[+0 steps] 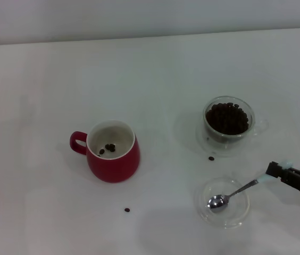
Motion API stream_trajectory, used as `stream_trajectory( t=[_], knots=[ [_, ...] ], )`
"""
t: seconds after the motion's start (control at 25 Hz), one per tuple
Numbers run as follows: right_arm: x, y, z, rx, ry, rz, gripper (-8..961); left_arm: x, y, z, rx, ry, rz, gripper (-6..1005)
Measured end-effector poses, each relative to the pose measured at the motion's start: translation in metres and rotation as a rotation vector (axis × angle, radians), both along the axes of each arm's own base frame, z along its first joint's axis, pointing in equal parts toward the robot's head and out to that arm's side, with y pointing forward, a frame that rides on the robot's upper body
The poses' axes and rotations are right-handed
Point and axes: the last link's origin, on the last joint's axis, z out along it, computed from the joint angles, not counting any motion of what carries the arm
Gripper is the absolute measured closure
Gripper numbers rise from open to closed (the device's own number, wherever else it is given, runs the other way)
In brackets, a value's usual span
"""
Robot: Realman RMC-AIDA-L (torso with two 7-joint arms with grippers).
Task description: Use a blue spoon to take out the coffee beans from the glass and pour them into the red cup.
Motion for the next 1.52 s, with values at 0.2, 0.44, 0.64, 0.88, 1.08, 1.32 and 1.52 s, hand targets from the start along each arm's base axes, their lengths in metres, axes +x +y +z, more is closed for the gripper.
stream_trajectory(
  t=[0.2, 0.44, 0.64, 0.88, 1.08, 1.32, 1.52],
  knots=[
    [-0.001, 0.002, -0.002, -0.006, -0.002, 0.005, 708, 0.0, 0.0, 0.0, 0.002, -0.003, 0.0, 225],
    [-0.001, 0.003, -0.004, -0.014, -0.01, 0.0, 641, 0.0, 0.0, 0.001, 0.005, -0.006, 0.002, 224],
    [0.003, 0.006, -0.004, 0.006, -0.025, -0.023, 539, 0.0, 0.0, 0.0, 0.004, -0.009, 0.002, 225],
    [0.006, 0.013, 0.001, 0.075, -0.039, -0.047, 398, 0.0, 0.0, 0.0, 0.004, -0.01, 0.002, 225],
    [0.015, 0.027, 0.022, 0.263, -0.099, -0.079, 203, 0.0, -0.001, -0.001, 0.006, -0.012, 0.002, 224],
    [0.009, 0.056, 0.053, 0.673, -0.259, -0.008, 83, 0.001, 0.0, 0.0, 0.006, -0.01, -0.003, 225],
    [0.003, 0.077, 0.059, 0.961, -0.467, -0.013, 79, 0.002, 0.0, 0.0, 0.005, -0.009, -0.005, 225]
  ],
)
